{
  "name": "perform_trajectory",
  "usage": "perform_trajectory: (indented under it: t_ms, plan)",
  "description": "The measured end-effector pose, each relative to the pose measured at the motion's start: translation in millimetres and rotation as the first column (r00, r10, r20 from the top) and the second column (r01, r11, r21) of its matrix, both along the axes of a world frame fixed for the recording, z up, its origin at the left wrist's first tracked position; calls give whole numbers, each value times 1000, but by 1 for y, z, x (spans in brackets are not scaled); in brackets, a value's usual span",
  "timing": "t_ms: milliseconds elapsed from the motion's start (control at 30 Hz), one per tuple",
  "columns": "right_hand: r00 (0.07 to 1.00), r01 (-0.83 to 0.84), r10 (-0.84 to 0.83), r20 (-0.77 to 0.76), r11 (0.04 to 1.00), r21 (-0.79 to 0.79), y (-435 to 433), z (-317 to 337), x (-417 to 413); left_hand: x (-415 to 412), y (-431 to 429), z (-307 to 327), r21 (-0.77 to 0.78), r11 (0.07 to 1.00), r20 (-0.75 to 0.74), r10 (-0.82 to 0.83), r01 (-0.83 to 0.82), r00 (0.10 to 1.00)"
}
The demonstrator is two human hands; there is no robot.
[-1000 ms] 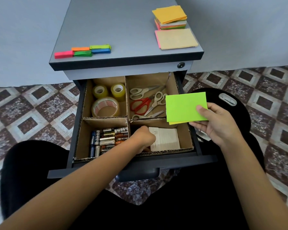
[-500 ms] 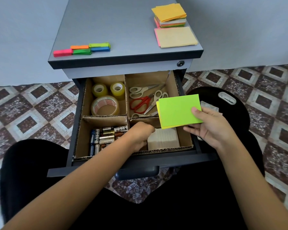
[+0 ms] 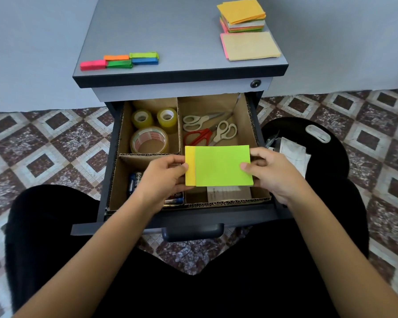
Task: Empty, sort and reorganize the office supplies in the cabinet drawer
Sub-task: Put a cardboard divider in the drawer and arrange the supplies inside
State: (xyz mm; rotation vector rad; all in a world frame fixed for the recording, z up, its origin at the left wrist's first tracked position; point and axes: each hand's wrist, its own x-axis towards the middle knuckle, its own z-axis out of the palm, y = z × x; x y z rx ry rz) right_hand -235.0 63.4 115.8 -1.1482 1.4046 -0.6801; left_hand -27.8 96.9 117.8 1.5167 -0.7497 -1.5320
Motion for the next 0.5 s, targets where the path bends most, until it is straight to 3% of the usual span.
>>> perform_trajectory:
  t_ms: [133, 300, 400, 500]
  plan:
    - [996, -47, 53, -68, 995, 83, -4, -1, 2, 31, 2, -4, -58, 992, 213, 119, -109, 970]
    - [939, -184, 226, -259, 967, 177, -10, -18, 11, 62, -1, -8, -111, 968, 295, 248, -224, 923]
    - [838, -281, 324, -439, 946, 161, -17, -32, 19, 67, -2, -8, -101, 959, 268, 282, -264, 921]
    - [653, -360, 387, -651, 915, 183, -22, -39, 29, 67, -1, -9, -94, 960, 250, 279, -264, 927]
